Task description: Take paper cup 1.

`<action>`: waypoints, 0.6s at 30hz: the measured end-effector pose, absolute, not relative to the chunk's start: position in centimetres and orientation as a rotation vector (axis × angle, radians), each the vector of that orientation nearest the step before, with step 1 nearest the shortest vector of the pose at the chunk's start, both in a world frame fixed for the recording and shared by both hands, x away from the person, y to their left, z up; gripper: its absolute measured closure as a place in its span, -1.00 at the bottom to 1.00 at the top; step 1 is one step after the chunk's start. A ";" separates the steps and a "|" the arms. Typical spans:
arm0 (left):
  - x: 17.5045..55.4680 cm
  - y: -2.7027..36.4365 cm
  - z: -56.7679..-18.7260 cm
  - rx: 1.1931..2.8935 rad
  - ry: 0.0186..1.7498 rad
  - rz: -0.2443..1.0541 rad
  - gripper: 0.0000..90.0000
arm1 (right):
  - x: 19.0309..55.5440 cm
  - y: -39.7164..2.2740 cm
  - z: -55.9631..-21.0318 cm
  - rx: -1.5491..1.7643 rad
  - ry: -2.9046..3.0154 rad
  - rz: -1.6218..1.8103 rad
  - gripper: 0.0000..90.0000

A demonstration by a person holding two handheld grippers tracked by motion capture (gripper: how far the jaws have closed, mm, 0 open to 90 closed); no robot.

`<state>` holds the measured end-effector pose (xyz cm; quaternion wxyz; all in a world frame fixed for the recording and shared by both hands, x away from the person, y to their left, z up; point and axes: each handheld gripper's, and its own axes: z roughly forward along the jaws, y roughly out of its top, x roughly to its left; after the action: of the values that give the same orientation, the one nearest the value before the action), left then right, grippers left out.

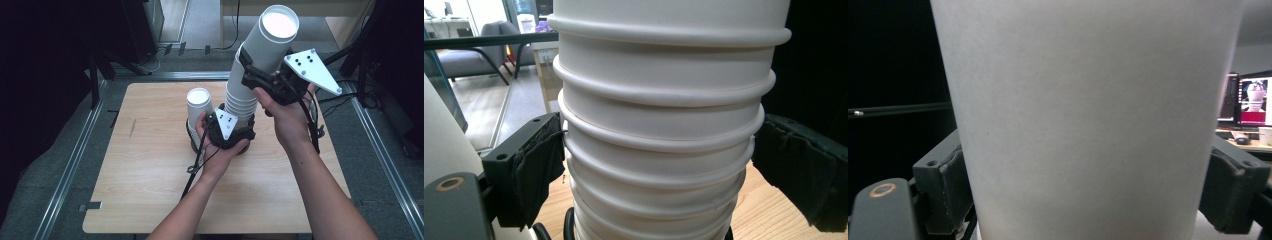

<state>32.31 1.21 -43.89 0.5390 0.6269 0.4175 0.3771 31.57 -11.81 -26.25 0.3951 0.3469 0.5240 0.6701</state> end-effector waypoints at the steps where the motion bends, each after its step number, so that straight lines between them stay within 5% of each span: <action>1: 32.3 1.2 -43.9 1.490 0.989 0.896 -0.84 | 31.3 -12.0 -26.2 0.880 1.322 1.698 -0.73; 18: 31.4 1.6 -43.7 1.494 0.976 0.881 -0.83 | 28.5 -14.4 -26.9 0.910 1.293 1.664 -0.73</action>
<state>31.42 1.57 -43.66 0.5444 0.6297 0.4114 0.3713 28.48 -14.43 -26.93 0.4107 0.3614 0.5138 0.6609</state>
